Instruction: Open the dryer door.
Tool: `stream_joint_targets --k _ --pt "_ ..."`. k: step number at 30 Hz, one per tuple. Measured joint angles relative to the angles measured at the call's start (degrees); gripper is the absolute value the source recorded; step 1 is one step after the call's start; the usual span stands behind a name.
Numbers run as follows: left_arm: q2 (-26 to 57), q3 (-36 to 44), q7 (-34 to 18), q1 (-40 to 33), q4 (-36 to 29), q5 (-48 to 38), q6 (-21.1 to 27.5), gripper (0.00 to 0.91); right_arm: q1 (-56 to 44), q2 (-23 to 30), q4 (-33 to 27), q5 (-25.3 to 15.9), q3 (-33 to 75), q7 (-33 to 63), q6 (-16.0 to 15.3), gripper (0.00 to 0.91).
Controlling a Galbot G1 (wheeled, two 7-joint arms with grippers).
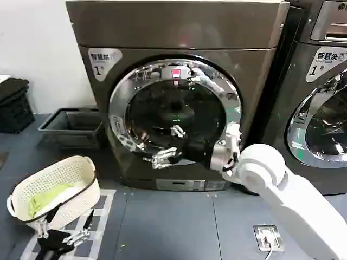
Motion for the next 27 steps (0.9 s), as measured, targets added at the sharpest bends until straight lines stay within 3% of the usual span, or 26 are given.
stream_joint_targets --k 27 --pt "0.0 -0.13 -0.01 -0.03 -1.1 -0.14 0.05 0.907 2.91 1.36 -9.64 -7.44 -4.89 -2.23 6.15 0.907"
